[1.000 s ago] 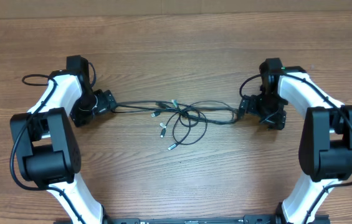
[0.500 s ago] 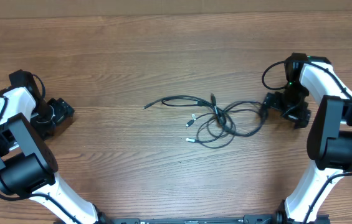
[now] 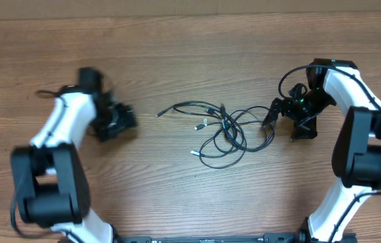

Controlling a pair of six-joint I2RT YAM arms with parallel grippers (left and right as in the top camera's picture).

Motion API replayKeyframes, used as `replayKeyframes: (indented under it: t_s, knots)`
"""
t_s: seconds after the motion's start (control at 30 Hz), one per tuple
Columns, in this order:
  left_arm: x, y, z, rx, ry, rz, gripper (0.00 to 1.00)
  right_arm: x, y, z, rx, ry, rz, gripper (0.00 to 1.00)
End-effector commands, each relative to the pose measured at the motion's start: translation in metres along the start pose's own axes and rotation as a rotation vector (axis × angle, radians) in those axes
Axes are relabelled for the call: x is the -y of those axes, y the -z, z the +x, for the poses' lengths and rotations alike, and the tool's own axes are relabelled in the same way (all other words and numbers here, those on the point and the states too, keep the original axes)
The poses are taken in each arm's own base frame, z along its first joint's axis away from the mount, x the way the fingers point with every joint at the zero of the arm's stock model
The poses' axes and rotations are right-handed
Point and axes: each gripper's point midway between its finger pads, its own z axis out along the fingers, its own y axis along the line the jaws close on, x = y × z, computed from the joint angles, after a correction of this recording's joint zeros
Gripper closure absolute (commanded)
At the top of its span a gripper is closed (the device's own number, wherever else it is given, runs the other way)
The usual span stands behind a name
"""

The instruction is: Untangle cables

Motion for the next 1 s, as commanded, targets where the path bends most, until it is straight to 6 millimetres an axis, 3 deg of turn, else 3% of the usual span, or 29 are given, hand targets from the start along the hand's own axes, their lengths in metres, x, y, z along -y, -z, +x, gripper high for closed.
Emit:
replayKeyframes:
  t_s: [0.0,0.07,0.13,0.2,0.27,0.37,0.47,0.6,0.7,0.73,0.83,0.97]
  knots:
    - [0.068,0.022,0.026,0.033,-0.179,0.101,0.36,-0.021,0.034,0.007,0.084,0.050,-0.058,0.03]
    - [0.094,0.012,0.048,-0.005,-0.282,0.101,0.42,-0.025,0.037,0.013,0.068,0.043,-0.088,0.11]
    - [0.117,0.001,0.067,-0.028,-0.406,0.107,0.48,-0.029,0.037,0.018,0.046,0.035,-0.118,0.31]
    - [0.143,-0.011,0.084,-0.032,-0.559,0.125,0.55,-0.031,0.037,0.022,0.030,0.030,-0.130,0.67]
    - [0.170,-0.019,0.103,-0.022,-0.703,0.152,0.59,-0.030,0.036,0.023,0.023,0.022,-0.128,0.91]
    - [0.200,-0.026,0.124,0.015,-0.862,0.178,0.59,-0.028,0.031,0.027,0.004,-0.030,-0.126,0.92]
    - [0.223,-0.030,0.134,0.094,-0.954,0.160,0.58,-0.024,0.022,0.031,-0.015,-0.040,-0.123,0.82]
    - [0.252,-0.030,0.147,0.191,-1.115,0.174,0.55,-0.018,0.008,0.033,-0.031,-0.086,-0.120,0.76]
    - [0.273,-0.027,0.148,0.268,-1.134,0.207,0.77,-0.014,-0.002,0.030,-0.019,-0.100,-0.121,0.61]
    - [0.278,-0.028,0.147,0.284,-1.138,0.220,0.80,-0.013,-0.005,0.028,-0.012,-0.111,-0.123,0.58]
    - [0.286,-0.037,0.144,0.301,-1.142,0.232,0.82,-0.010,-0.015,0.023,0.007,-0.154,-0.127,0.57]
    - [0.280,-0.061,0.144,0.271,-1.201,0.199,0.82,-0.006,-0.025,0.021,0.018,-0.182,-0.131,0.57]
